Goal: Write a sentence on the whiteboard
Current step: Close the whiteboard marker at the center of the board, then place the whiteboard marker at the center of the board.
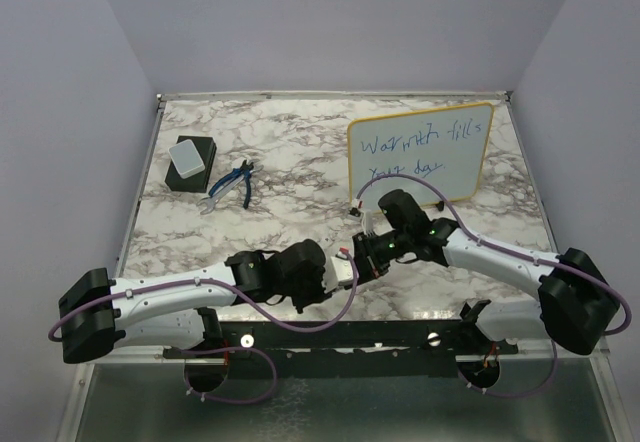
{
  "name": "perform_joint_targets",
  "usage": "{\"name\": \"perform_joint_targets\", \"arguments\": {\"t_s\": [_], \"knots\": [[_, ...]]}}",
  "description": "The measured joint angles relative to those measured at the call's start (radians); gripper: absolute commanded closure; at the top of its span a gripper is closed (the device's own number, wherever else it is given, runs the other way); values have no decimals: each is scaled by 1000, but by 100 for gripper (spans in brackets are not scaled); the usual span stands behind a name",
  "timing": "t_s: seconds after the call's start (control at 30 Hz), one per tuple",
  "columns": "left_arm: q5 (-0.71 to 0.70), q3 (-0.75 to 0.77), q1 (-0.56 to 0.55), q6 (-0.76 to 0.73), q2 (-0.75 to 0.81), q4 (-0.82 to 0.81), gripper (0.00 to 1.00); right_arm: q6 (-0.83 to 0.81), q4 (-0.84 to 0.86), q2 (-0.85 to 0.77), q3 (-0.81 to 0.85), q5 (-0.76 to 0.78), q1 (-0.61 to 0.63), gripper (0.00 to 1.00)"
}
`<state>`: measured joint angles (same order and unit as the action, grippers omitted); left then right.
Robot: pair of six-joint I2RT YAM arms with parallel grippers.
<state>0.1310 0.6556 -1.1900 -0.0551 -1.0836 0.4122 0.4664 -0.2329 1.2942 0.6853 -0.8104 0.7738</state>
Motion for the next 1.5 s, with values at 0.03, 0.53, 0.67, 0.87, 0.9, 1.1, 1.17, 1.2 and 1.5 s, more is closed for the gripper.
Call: {"name": "perform_joint_targets", "arguments": {"t_s": [0.03, 0.53, 0.67, 0.87, 0.9, 1.1, 1.17, 1.2, 1.5], "knots": [[0, -1, -2, 2, 0, 3, 100, 2, -2, 0, 1, 10, 5, 99], [-132, 44, 4, 29, 109, -275, 37, 7, -243, -202, 94, 468, 77, 99], [-168, 44, 4, 39, 141, -268, 24, 40, -259, -270, 91, 614, 77, 99], [-248, 42, 31, 90, 182, -238, 18, 79, -145, -354, -15, 725, 77, 99], [-257, 41, 50, 100, 182, -236, 17, 80, -108, -359, -42, 729, 77, 99], [-256, 42, 324, 161, 158, -227, 15, 80, 129, -341, -183, 753, 77, 98], [-256, 42, 449, 182, 151, -227, 15, 78, 246, -332, -238, 771, 77, 98], [-256, 43, 492, 189, 149, -227, 15, 76, 306, -327, -266, 780, 77, 97], [-209, 53, 723, 235, 133, -239, 11, 81, 735, -139, -381, 826, 77, 95]]}}
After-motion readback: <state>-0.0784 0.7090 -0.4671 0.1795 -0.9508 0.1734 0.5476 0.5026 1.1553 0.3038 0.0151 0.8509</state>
